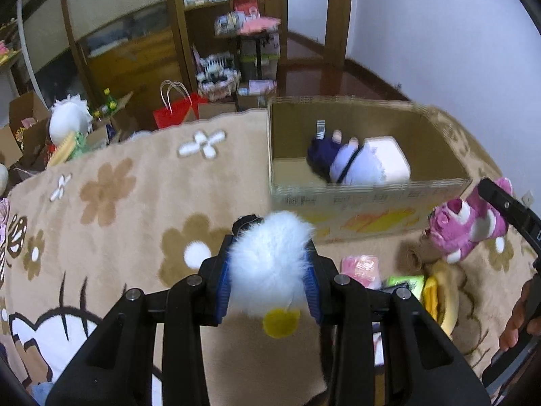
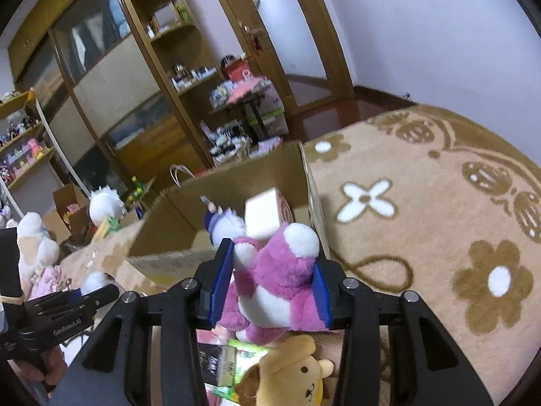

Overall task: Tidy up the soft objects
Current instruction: 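Lift both plushes over the box and release them inside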

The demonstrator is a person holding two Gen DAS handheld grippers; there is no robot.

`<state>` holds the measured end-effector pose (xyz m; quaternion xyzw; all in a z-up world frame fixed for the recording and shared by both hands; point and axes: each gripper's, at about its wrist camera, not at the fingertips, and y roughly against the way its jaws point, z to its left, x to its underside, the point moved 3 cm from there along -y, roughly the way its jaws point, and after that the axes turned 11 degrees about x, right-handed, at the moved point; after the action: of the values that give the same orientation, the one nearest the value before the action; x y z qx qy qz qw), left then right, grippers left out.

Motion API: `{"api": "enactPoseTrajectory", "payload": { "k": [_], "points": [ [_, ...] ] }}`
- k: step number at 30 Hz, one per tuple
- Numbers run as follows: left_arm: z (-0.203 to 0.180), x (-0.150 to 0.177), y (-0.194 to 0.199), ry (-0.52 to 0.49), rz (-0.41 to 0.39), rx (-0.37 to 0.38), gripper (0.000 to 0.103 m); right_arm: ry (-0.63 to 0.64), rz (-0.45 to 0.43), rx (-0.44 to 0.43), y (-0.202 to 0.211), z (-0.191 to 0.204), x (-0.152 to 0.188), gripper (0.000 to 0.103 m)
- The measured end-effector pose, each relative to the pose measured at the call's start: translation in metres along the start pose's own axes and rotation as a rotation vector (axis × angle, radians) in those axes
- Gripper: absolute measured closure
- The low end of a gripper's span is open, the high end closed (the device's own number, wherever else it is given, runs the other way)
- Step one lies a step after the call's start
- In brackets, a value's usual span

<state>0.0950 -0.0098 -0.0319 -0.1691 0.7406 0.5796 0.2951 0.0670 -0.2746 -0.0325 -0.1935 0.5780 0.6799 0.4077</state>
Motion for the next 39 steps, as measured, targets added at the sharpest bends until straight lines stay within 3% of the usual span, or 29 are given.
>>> {"api": "enactPoseTrajectory", "payload": {
  "k": [7, 11, 21, 31, 39],
  "points": [
    [-0.011, -0.032, 0.015, -0.064, -0.084, -0.027, 0.068, 0.007, -0.083, -0.033, 0.031, 0.010, -0.026, 0.058],
    [-0.020, -0.058, 0.026, -0.108, -0.161, -0.004, 0.068, 0.000, -0.147, -0.048, 0.047, 0.013, -0.045, 0.058],
    [-0.036, -0.102, 0.023, -0.197, -0.268, 0.000, 0.068, 0.003, -0.202, -0.056, 0.050, 0.027, -0.073, 0.056],
    [-0.040, -0.116, -0.009, -0.166, -0.238, 0.045, 0.067, 0.029, -0.179, -0.048, 0.008, 0.044, -0.081, 0.054],
    [-0.039, -0.101, -0.048, -0.153, -0.141, 0.061, 0.067, 0.010, -0.101, -0.031, -0.024, 0.044, -0.063, 0.051]
  ]
}}
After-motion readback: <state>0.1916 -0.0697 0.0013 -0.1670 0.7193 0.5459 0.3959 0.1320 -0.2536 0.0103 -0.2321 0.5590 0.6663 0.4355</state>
